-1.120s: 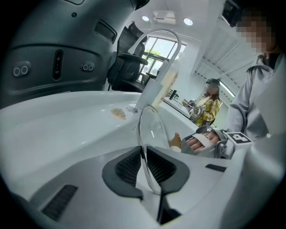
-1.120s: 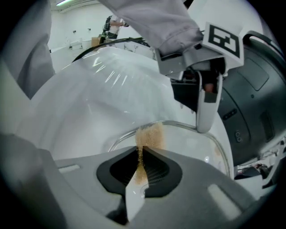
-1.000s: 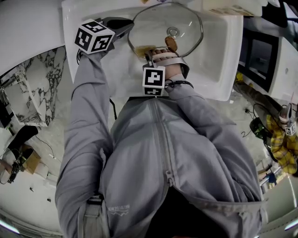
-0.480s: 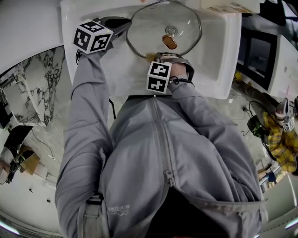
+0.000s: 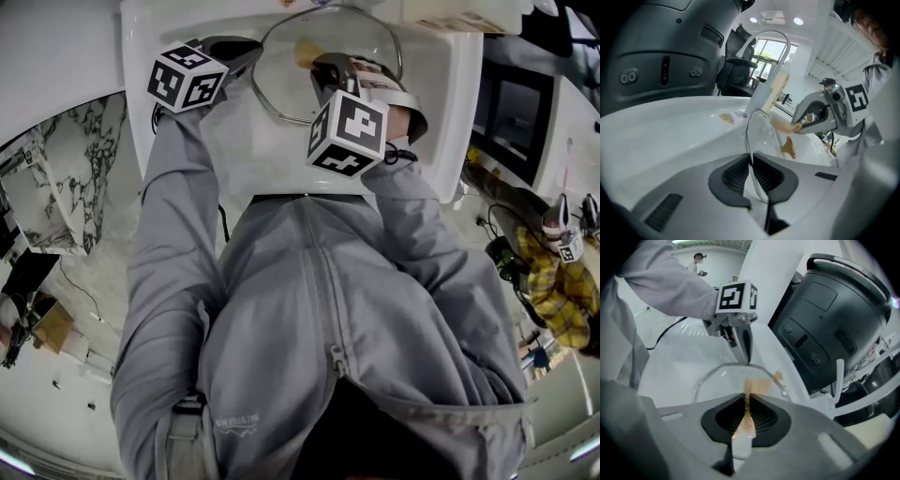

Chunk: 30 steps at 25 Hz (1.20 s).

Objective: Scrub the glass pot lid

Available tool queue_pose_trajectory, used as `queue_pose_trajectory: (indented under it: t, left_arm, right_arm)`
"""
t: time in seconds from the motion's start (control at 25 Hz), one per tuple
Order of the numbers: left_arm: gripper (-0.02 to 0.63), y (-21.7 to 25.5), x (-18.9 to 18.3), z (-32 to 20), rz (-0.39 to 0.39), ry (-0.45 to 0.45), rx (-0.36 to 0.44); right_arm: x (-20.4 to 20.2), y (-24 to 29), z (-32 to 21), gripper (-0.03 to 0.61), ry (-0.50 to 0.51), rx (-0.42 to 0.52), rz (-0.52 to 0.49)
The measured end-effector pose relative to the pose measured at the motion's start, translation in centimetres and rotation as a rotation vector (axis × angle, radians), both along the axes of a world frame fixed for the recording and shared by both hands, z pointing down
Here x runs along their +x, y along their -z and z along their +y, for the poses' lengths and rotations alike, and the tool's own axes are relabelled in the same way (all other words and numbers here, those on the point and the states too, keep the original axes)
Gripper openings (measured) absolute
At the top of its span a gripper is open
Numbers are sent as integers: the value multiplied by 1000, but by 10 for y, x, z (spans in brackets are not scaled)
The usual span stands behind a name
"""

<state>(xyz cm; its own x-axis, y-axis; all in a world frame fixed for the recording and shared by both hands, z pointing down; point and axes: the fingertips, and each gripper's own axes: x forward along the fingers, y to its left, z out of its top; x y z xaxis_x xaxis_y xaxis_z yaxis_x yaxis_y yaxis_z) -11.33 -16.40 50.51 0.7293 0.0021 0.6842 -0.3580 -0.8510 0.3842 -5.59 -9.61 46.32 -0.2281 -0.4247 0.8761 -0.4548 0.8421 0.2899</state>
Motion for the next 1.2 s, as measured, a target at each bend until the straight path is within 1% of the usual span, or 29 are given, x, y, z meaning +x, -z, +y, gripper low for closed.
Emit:
queue_pose_trajectory:
  t: [0.16,0.28,0.4,0.56,0.72,0.76,0.88,1.08,1.2]
  left_arm:
    - [31,1,0,0,-12,4,10]
    - [31,-1,0,1,-28,2,23]
    - [31,-1,-1,1,-35,4,24]
    - [31,-1,-1,0,-37,7,23]
    - [31,-2,-1,1,-40,10,23]
    - [31,-2,-1,1,-39,11,22]
    - [31,-2,-1,0,-35,18,20]
    - [31,-2,-2,1,-37,21,23]
    - [31,-3,-1,1,-41,23,23]
  right_arm:
    - [28,12,-35,29,-31,81,52]
    - [41,14,-54,29,1,138,122]
    - [49,6,-67,29,39,153,181]
    - [52,-11,-74,29,82,121,214]
    - [50,-29,-70,29,133,103,284]
    - [48,-30,-68,29,139,99,289]
    - [38,-33,-57,29,161,70,278]
    - [22,-42,-32,29,237,28,309]
    - [11,-48,-16,29,305,3,351]
